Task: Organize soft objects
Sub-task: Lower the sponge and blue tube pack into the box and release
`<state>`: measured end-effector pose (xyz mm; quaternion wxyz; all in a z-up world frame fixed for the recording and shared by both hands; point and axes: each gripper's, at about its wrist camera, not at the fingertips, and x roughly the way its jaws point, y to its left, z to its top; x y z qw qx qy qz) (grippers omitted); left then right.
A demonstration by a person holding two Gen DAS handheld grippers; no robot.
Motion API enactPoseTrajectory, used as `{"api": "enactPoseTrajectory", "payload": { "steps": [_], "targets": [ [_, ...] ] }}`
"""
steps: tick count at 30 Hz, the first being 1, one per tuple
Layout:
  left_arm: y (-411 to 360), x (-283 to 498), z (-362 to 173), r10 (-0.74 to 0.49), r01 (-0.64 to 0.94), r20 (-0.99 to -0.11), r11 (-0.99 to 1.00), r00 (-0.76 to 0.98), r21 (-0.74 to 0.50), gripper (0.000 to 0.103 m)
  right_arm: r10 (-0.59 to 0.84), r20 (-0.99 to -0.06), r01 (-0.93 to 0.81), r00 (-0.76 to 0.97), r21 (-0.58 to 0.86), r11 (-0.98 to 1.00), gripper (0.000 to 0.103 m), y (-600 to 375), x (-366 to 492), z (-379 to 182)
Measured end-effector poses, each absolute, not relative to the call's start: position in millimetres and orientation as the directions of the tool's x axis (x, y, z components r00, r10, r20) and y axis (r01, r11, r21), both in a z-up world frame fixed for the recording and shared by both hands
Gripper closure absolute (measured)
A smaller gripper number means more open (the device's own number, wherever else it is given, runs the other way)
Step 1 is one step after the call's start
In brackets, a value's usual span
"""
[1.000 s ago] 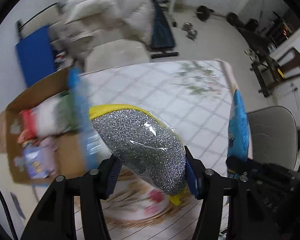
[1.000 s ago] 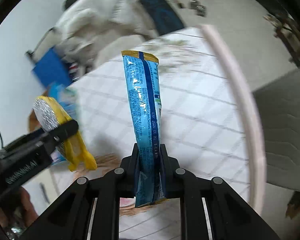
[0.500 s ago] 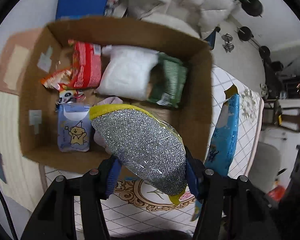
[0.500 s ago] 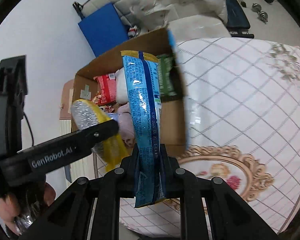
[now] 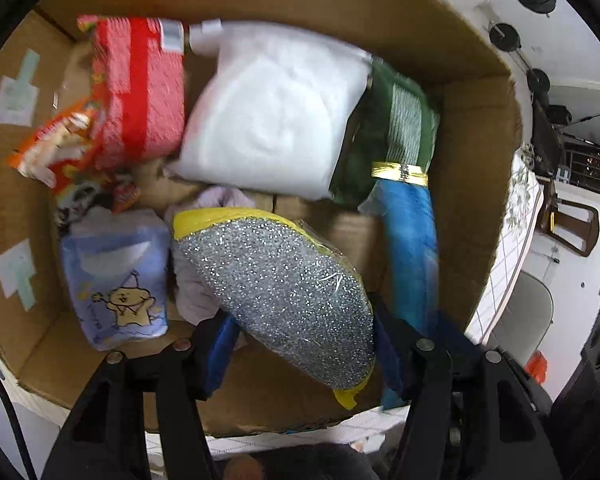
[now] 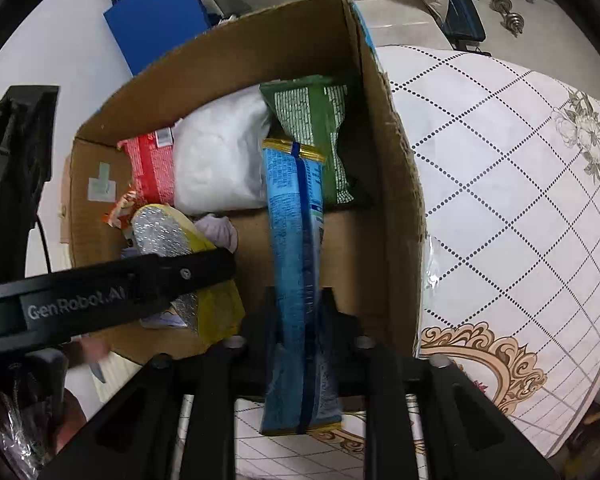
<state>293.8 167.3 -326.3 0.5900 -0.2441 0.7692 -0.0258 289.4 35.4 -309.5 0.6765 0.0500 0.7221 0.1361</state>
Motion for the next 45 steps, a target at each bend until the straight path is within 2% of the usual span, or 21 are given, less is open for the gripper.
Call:
{"api": "enactPoseTrajectory", "payload": {
  "steps": [2,4,6,9,14,19,21,22,23,24,30,41,44,45],
  "targets": [
    [166,293,-330,-0.428,-0.342,-0.883,0.873,-0.194,-0.348,0.034,0.253,-0.964,-0.112,-0.081,0.261,0.959,0.041,34,289,-312],
    [164,292,-329,-0.424,-0.336,-0.886,0.875,-0.188,-0.348,0.028,0.251,-0.964,-0.112,-0.09,0.26,0.959,0.039,34,289,-313],
    [161,292,-328,-0.411,-0.317,-0.891,0.886,-0.192,-0.34,0.016,0.247,-0.965,-0.108,-0.088,0.255,0.961,0.036,32,289,-311],
    [164,296,-322,-0.4,-0.304,-0.899,0.892,-0.18,-0.336,0.016,0.234,-0.968,-0.112,-0.086,0.243,0.964,0.029,28,289,-308],
    [169,291,-306,-0.381,-0.289,-0.912,0.9,-0.152,-0.327,0.016,0.228,-0.971,-0.113,-0.074,0.235,0.965,0.029,27,286,-302],
    [176,282,-291,-0.31,-0.269,-0.944,0.924,-0.112,-0.272,0.016,0.218,-0.975,-0.148,-0.047,0.223,0.964,0.029,29,281,-292],
    [180,277,-293,-0.309,-0.275,-0.944,0.923,-0.113,-0.269,0.016,0.199,-0.977,-0.178,-0.077,0.21,0.961,0.032,37,280,-299],
    [182,275,-295,-0.307,-0.282,-0.944,0.922,-0.117,-0.265,0.016,0.184,-0.978,-0.192,-0.097,0.2,0.961,0.039,43,281,-308],
    [184,274,-300,-0.306,-0.286,-0.945,0.922,-0.119,-0.262,0.016,0.172,-0.979,-0.195,-0.107,0.19,0.962,0.067,45,280,-313],
    [192,277,-307,-0.303,-0.291,-0.945,0.921,-0.121,-0.258,0.016,0.163,-0.979,-0.192,-0.122,0.184,0.964,0.082,47,281,-321],
    [211,269,-306,-0.262,-0.302,-0.96,0.927,-0.1,-0.222,0.016,0.202,-0.979,-0.166,-0.029,0.204,0.965,0.086,49,286,-322],
    [232,255,-320,-0.219,-0.317,-0.969,0.932,-0.113,-0.174,0.016,0.24,-0.971,-0.14,-0.007,0.239,0.961,0.086,52,276,-349],
    [232,254,-318,-0.213,-0.308,-0.971,0.936,-0.106,-0.171,0.016,0.239,-0.971,-0.144,-0.024,0.24,0.96,0.081,51,277,-350],
    [229,254,-316,-0.205,-0.303,-0.974,0.938,-0.102,-0.165,0.016,0.233,-0.972,-0.142,-0.03,0.235,0.962,0.071,50,277,-348]
  ]
}}
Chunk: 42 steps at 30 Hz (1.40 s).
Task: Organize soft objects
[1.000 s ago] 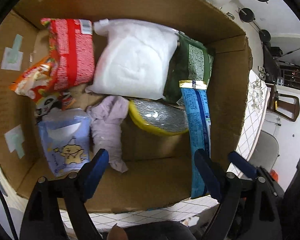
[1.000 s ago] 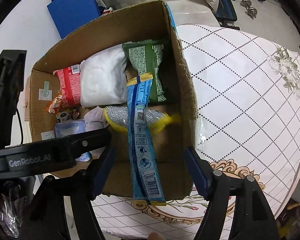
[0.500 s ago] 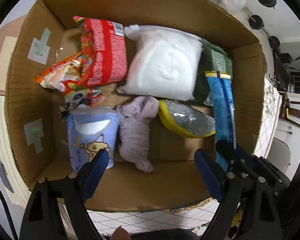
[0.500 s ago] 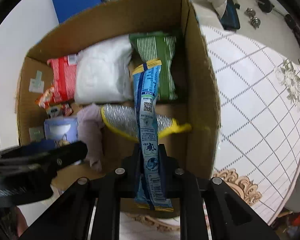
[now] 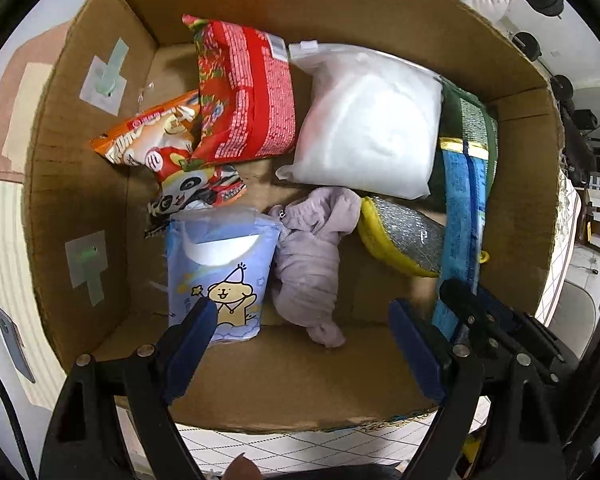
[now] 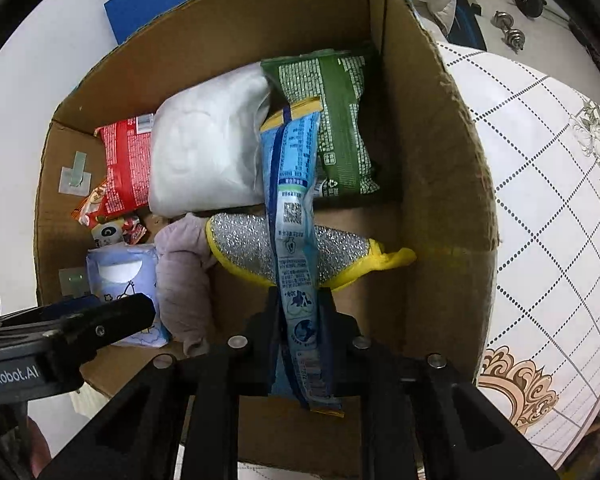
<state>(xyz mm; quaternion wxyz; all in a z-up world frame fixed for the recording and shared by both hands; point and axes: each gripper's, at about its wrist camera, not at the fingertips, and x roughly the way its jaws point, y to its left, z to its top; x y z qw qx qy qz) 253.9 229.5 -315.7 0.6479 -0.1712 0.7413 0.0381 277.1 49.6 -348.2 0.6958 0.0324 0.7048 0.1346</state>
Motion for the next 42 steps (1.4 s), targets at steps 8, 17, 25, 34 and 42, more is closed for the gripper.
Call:
{"api": "enactPoseTrajectory", "payload": {
  "steps": [8,17,25,34,42],
  "targets": [
    [225,240,-268,-0.091,-0.264,-0.995,0.96,0.041,-0.098,0.002,0.171,-0.984,-0.229,0.056,0.154,0.961,0.022,41,267,-296],
    [223,195,-219,-0.011,-0.268,-0.985,0.962,0.174,-0.058,0.001,0.093,-0.984,-0.299,0.15,0.044,0.953,0.001,33,229,-249],
    [211,163,-198,0.029,-0.252,-0.973,0.967,0.228,-0.03,0.001,0.067,-0.977,-0.28,0.203,0.007,0.96,0.0,31,196,-221],
    [200,127,-147,0.073,-0.266,-0.945,0.964,0.319,-0.015,0.001,0.112,-0.959,-0.263,0.259,0.042,0.964,0.0,21,161,-177],
    [185,77,-67,0.114,-0.252,-0.883,0.968,0.455,-0.005,0.001,0.163,-0.911,-0.25,0.378,0.069,0.966,0.0,-6,101,-94]
  ]
}}
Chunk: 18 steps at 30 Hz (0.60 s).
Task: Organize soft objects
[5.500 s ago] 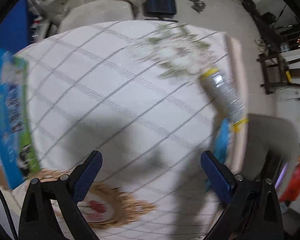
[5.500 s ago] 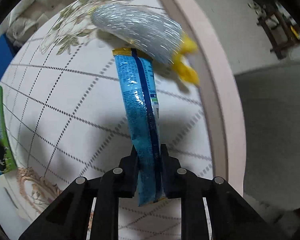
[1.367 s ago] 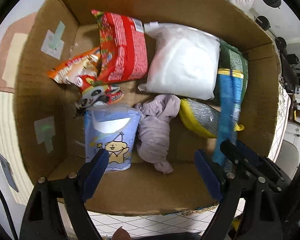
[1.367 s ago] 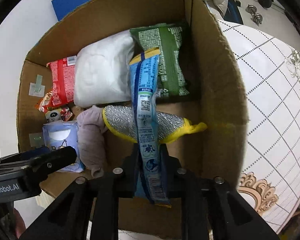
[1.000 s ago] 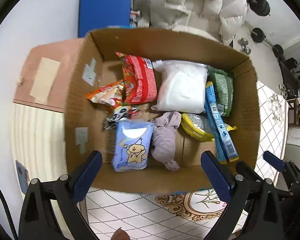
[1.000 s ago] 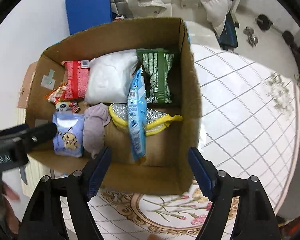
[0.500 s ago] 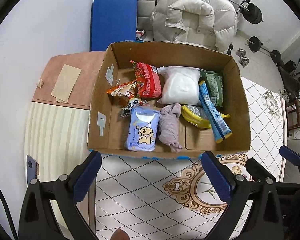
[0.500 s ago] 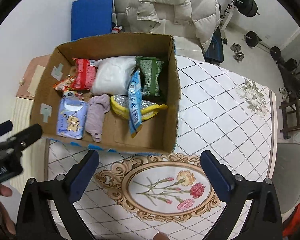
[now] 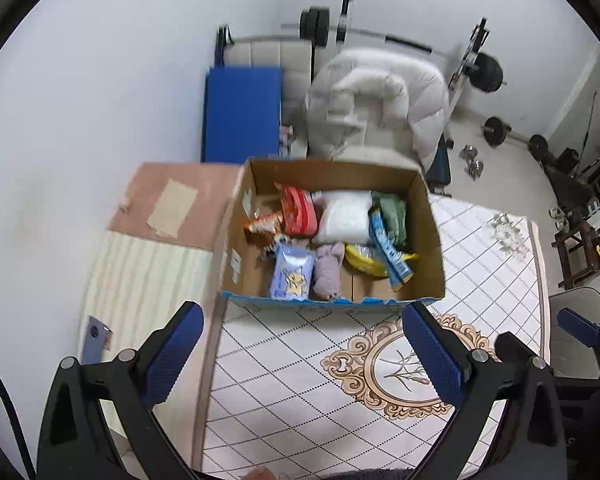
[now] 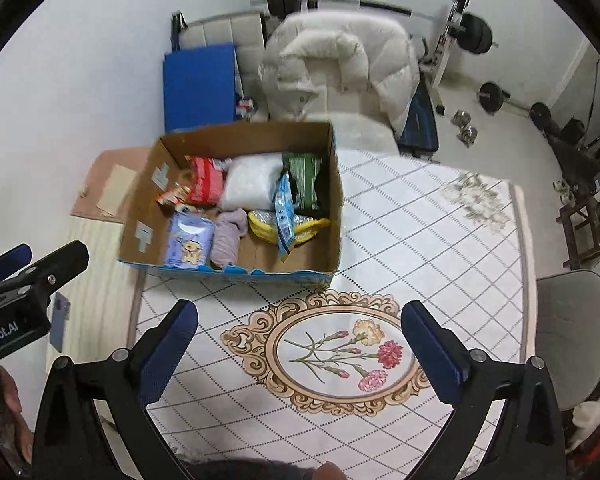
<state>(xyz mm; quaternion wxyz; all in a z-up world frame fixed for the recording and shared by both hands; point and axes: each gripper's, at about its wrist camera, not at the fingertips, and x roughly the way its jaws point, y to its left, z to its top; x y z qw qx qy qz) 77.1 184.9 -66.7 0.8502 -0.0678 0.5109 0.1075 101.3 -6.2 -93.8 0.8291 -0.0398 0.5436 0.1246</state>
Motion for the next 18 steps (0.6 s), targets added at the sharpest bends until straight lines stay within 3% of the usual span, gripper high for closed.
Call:
{"api": "enactPoseTrajectory", "payload": {
  "steps": [10,18],
  "targets": [
    [163,22,-8,0.074,-0.21,-0.841,0.976,0.537,-0.048,0.001,0.2,-0.838,-0.257,0.507,0.074,0.964,0.0,-32,38,-1],
    [152,-4,10,0.073,-0.193,-0.819,0.98,0.569,-0.047,0.001,0.189,-0.806,-0.254,0.561,0.05,0.966,0.0,-45,9,30]
  ]
}}
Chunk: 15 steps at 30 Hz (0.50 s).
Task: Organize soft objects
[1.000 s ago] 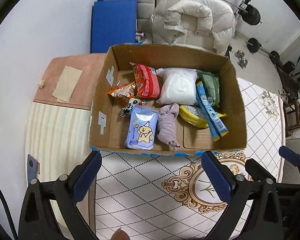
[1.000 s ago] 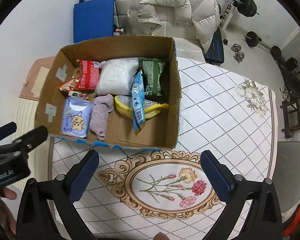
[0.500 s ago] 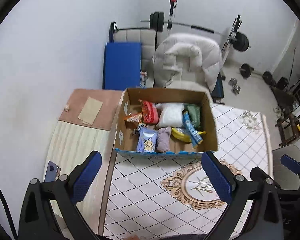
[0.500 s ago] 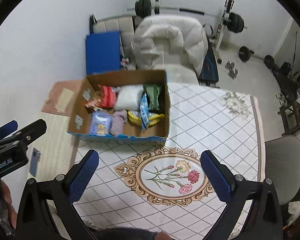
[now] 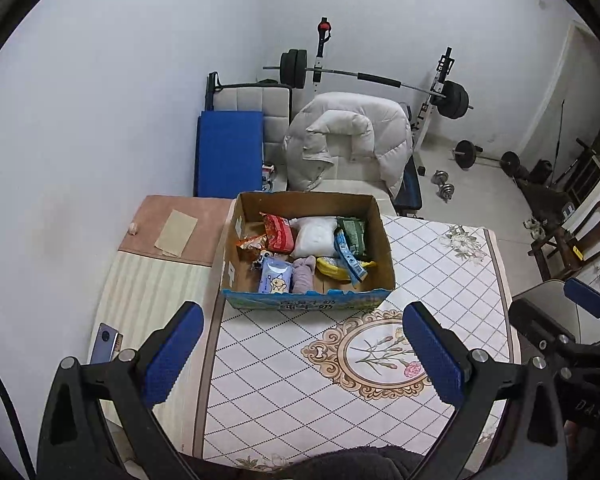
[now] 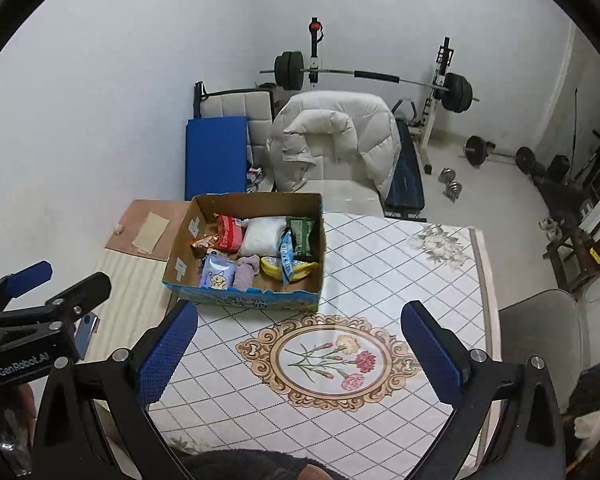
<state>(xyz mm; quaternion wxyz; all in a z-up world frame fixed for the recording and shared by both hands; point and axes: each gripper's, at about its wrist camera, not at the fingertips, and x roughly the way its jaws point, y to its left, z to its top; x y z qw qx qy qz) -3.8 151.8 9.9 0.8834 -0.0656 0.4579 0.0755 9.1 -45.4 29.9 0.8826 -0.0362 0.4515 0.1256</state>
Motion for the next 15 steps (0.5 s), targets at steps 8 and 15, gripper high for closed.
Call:
{"api": "enactPoseTrajectory", "payload": {
  "steps": [8,15],
  "targets": [
    [150,-6,14,0.109,-0.214,-0.794,0.976,0.598,-0.027,0.001,0.134,-0.784,-0.192,0.607,0.02,0.981,0.0,-58,9,37],
    [150,-8,23,0.127,-0.228,-0.771,0.973,0.624,-0.024,0.0,0.096,-0.77,-0.16,0.63,-0.008,0.987,0.0,-61,11,45]
  ]
}}
